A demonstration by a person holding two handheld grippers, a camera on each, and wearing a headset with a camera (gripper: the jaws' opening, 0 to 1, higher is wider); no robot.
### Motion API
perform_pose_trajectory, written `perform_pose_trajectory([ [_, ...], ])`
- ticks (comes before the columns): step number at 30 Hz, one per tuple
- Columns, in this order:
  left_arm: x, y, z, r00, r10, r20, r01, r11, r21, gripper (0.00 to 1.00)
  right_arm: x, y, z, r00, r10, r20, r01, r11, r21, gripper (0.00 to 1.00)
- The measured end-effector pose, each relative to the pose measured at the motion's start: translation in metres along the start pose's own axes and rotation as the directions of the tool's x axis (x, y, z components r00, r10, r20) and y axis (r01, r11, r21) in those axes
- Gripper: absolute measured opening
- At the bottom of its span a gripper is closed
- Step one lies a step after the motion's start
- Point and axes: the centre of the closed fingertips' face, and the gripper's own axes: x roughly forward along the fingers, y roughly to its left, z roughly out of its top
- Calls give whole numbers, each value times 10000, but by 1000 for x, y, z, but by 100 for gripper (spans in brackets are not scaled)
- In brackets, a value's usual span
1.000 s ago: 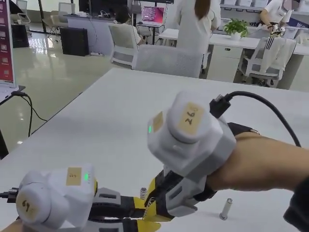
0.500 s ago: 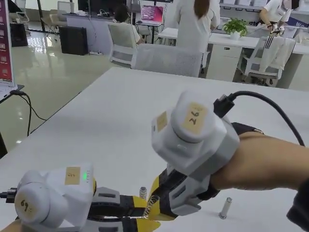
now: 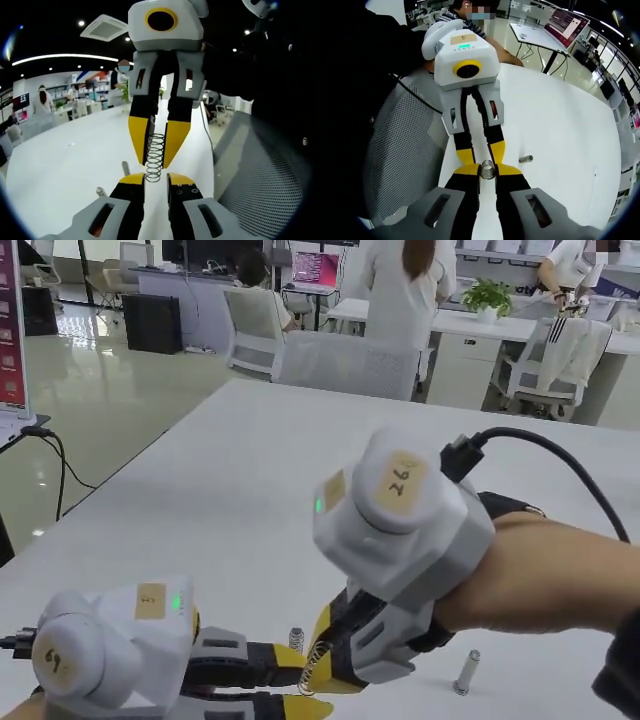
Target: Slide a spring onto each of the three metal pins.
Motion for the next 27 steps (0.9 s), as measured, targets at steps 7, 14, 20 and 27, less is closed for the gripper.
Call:
perform_pose_trajectory([
  [7, -3, 3, -2, 9999, 118, -46, -119, 9999, -108, 13, -5, -4, -15, 9996, -116, -256, 120, 9998, 156, 8],
  [14, -7, 5, -6, 9996, 269, -78, -271, 9993, -240, 18, -14, -11, -34, 9980, -310, -547, 335, 9984, 460, 8],
  [20, -10, 6, -11, 9991, 416, -103, -420, 9984, -369, 24, -22, -18, -50, 9959, -547, -718, 602, 9952, 775, 8],
  [27, -12, 6, -14, 9985, 545, -99, -550, 9971, -535, 29, -32, -26, -67, 9930, -793, -871, 894, 9888, 1194, 8],
])
